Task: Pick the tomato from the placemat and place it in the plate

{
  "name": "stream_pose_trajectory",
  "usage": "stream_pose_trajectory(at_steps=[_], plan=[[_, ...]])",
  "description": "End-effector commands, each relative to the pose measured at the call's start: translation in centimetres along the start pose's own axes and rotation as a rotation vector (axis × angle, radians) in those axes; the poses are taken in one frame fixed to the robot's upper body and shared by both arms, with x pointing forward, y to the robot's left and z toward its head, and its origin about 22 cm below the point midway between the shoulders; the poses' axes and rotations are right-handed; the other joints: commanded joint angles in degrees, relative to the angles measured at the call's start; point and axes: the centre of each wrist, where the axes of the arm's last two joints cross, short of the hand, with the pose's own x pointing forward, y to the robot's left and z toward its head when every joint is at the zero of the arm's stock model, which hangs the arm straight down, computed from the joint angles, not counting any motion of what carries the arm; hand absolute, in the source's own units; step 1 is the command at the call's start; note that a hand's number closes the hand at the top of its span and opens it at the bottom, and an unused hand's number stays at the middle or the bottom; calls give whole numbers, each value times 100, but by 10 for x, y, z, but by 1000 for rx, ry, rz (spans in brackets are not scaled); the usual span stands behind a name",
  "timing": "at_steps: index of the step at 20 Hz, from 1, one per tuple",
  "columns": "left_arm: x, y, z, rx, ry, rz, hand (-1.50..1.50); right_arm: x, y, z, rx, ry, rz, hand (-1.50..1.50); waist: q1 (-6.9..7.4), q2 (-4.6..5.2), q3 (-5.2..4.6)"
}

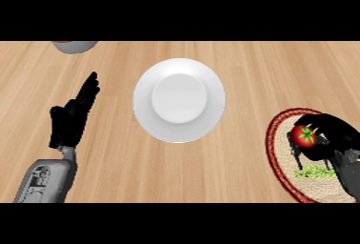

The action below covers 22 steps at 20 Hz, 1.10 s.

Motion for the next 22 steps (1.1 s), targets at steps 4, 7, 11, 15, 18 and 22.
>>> stream_pose_trajectory(at_steps=[4,7,11,15,18,22], plan=[[4,0,-12,15,-3,-5,0,-6,2,-7,-61,-12,28,150,-22,4,7],[-5,12,13,-4,-5,-5,0,3,11,-21,-96,-32,9,150,20,6,9],[3,18,12,-5,-7,-7,0,10,1,5,-221,-35,-30,150,-26,-10,6],[-5,-8,6,19,-5,-1,0,24,37,47,-289,67,-46,150,-145,-34,0],[0,5,-1,3,15,-3,0,55,28,68,-452,24,-56,150,-138,-33,0],[-2,17,6,11,11,1,0,88,-5,96,-676,-123,-104,150,-102,-50,-1]])
